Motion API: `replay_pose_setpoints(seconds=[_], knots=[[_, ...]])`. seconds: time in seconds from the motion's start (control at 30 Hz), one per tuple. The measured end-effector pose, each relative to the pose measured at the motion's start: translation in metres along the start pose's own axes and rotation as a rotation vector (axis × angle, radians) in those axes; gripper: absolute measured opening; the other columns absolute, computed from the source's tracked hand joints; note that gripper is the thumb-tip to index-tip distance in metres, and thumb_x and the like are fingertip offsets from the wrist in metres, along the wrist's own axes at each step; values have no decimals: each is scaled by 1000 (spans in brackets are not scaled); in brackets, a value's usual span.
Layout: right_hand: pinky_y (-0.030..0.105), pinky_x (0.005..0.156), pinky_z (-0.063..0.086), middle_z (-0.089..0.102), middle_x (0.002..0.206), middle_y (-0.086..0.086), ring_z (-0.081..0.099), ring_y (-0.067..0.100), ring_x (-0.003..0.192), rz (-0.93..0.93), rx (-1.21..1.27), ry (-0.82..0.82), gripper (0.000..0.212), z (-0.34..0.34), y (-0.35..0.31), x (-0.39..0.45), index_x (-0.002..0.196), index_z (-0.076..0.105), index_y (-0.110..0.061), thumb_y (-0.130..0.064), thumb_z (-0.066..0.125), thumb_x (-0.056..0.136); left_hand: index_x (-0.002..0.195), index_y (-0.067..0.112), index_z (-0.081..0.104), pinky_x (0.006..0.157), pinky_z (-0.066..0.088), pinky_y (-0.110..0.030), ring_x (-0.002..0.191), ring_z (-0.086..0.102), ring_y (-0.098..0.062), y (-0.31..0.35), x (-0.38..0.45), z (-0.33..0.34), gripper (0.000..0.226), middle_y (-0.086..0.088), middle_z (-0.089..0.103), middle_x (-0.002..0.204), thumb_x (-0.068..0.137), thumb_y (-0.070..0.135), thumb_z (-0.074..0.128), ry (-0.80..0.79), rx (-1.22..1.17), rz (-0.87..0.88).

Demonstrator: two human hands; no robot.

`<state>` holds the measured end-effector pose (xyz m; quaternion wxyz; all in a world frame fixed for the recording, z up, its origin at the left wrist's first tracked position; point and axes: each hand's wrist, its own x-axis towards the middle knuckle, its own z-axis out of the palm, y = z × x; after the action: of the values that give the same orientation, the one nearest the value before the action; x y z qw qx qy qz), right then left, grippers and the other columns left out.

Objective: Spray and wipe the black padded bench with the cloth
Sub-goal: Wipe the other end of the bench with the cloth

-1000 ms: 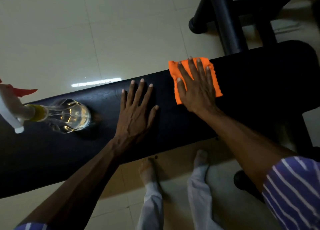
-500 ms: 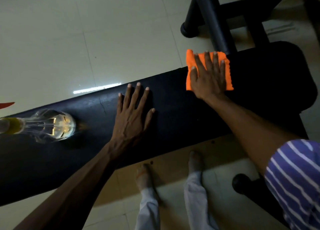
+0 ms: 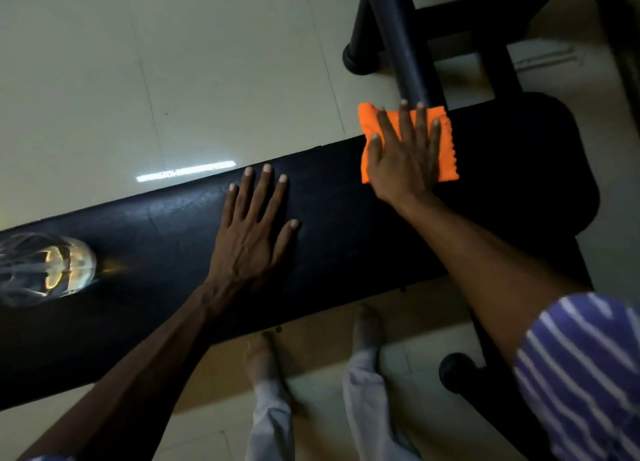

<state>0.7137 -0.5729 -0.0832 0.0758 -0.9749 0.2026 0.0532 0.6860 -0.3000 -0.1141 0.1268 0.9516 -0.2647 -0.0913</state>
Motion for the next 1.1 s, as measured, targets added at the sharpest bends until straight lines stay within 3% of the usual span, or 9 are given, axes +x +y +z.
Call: replay_pose_setpoints(seconds=[0.1, 0.23, 0.33, 0.47, 0.67, 0.8, 0.9, 1.0, 1.1], knots=[[53, 134, 6, 19, 176, 9, 10, 32, 165, -145, 14, 26, 58, 10, -26, -45, 166, 28, -28, -40, 30, 110, 168, 20, 17, 132, 8, -56, 165, -2, -29, 5, 1, -5, 70, -6, 4, 178, 108, 52, 31, -21, -28, -31], [52, 134, 12, 21, 176, 6, 15, 29, 165, -451, -35, -10, 56, 0, 26, -54, 166, 29, -26, -38, 34, 112, 168, 18, 19, 132, 7, -57, 165, -1, -29, 17, 13, -16, 71, -6, 7, 177, 107, 53, 28, -36, -60, -15], [52, 134, 7, 22, 176, 8, 13, 30, 165, -279, -40, 34, 56, -11, 66, -9, 166, 30, -24, -36, 34, 112, 168, 19, 16, 133, 5, -55, 165, -3, -28, 24, 30, -17, 71, -6, 5, 177, 108, 55, 26, -34, -44, 16], [53, 134, 5, 20, 176, 12, 11, 33, 165, -43, 6, 90, 59, -5, 37, -3, 166, 31, -24, -40, 32, 109, 168, 19, 20, 132, 8, -55, 164, 2, -31, 45, 52, -7, 70, -7, 10, 177, 108, 53, 29, -21, -65, 38], [50, 134, 11, 16, 177, 6, 11, 27, 166, -479, -80, -5, 56, -8, 82, -41, 167, 26, -27, -39, 30, 112, 168, 17, 18, 131, 4, -59, 164, 1, -29, 74, 61, 0, 71, -7, 8, 177, 107, 53, 24, -68, -47, -14], [50, 135, 7, 18, 177, 8, 11, 30, 165, -213, -31, 74, 56, -25, 108, 8, 166, 28, -24, -37, 30, 112, 168, 17, 18, 132, 7, -57, 164, 2, -28, 79, 66, -2, 70, -6, 10, 177, 107, 51, 24, -41, -64, 17], [52, 134, 5, 16, 177, 11, 9, 34, 165, -82, 16, 90, 58, -19, 80, 3, 167, 28, -22, -38, 29, 111, 167, 17, 21, 132, 8, -55, 164, 5, -29, 89, 73, 2, 69, -8, 13, 176, 107, 49, 27, -37, -87, 39], [52, 133, 9, 15, 177, 10, 8, 32, 165, -232, 6, 51, 57, -11, 81, -39, 167, 25, -22, -37, 29, 112, 167, 15, 23, 132, 8, -55, 164, 6, -30, 105, 81, 3, 68, -9, 13, 176, 108, 48, 30, -48, -122, 54], [50, 134, 13, 14, 178, 6, 10, 27, 166, -414, -76, 7, 56, -19, 128, -44, 167, 24, -25, -38, 27, 112, 167, 16, 22, 132, 9, -57, 164, 6, -30, 115, 85, 4, 68, -10, 13, 176, 108, 48, 28, -53, -119, 132]])
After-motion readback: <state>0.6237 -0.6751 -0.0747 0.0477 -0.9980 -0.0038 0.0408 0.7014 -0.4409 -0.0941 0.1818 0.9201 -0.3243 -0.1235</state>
